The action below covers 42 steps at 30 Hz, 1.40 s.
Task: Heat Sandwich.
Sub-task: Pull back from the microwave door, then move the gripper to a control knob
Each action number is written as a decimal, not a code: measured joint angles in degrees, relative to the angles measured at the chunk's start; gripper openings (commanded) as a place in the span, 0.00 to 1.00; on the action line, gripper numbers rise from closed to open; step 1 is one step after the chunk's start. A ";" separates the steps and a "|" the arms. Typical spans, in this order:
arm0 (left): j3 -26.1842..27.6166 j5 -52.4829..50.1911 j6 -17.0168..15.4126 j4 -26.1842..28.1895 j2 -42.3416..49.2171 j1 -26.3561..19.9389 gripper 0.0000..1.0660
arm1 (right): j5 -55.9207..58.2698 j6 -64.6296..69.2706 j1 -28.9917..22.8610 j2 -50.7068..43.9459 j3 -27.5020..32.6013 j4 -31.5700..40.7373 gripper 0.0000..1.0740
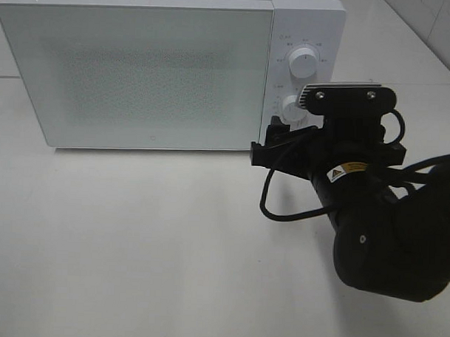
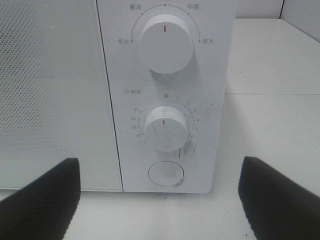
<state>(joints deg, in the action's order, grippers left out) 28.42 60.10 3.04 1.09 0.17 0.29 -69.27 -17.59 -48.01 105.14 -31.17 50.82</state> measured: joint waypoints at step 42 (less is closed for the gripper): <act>0.00 0.00 0.00 0.00 0.06 0.00 0.92 | 4.70 3.21 11.40 15.64 -17.36 -8.14 0.71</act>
<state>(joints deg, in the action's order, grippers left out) 28.42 60.10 3.04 1.09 0.23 0.29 -64.57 -14.38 -36.61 120.78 -48.53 42.69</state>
